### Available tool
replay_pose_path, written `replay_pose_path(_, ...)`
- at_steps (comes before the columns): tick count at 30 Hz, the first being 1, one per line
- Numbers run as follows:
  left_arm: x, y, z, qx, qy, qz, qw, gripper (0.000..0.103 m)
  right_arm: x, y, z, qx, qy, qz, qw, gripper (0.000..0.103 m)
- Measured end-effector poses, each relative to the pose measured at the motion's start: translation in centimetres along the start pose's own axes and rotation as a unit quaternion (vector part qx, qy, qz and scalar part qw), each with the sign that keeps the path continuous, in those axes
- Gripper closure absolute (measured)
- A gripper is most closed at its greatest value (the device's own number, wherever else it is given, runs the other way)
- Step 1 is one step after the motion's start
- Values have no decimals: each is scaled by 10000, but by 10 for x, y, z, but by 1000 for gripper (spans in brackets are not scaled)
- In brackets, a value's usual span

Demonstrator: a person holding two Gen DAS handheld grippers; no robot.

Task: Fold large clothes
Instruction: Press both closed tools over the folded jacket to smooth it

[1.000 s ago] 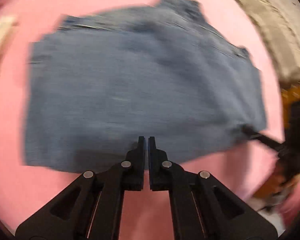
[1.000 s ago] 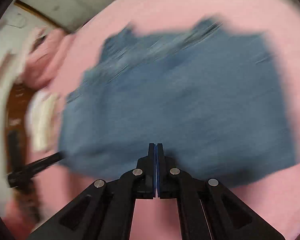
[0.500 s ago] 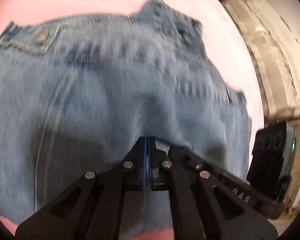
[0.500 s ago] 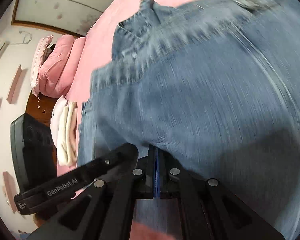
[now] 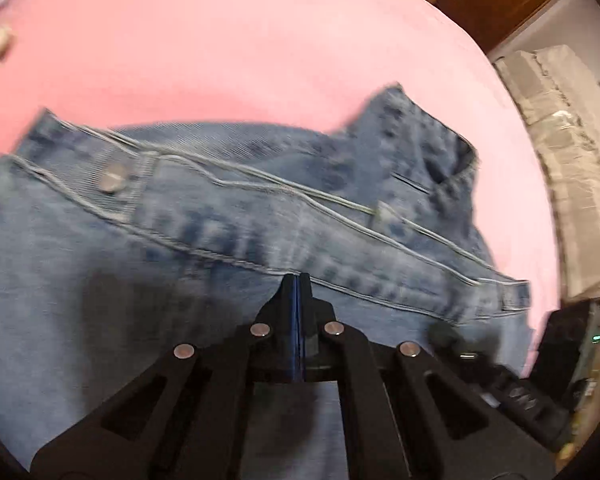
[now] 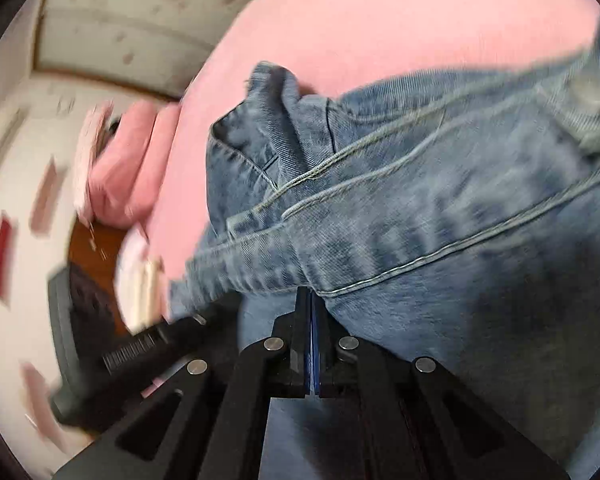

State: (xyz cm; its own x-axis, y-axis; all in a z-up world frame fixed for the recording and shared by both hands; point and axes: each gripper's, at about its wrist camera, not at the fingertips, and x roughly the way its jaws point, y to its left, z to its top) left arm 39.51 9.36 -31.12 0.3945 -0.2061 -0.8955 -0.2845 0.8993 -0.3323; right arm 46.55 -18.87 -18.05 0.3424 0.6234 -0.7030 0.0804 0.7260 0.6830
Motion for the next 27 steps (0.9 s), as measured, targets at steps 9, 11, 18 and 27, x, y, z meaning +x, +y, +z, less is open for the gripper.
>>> replay_pose_path(9,-9,41,20,76,-73,137,9999,102,-101,-75,13,164,-1014,-1501,9833,103)
replay_pose_path(11,-13,38,20,79,-55,321,9994,102,-111,-67,14,35,-1192,-2293,9660,103)
replay_pose_path(18,-28,-17,-17,348,205,-164,9990,102,-85,-1,-25,-114,-585,-756,9954,103)
replay_pose_path(27,-14,-19,-51,124,335,102,9993,102,24,44,-68,90,380,388,9985,103)
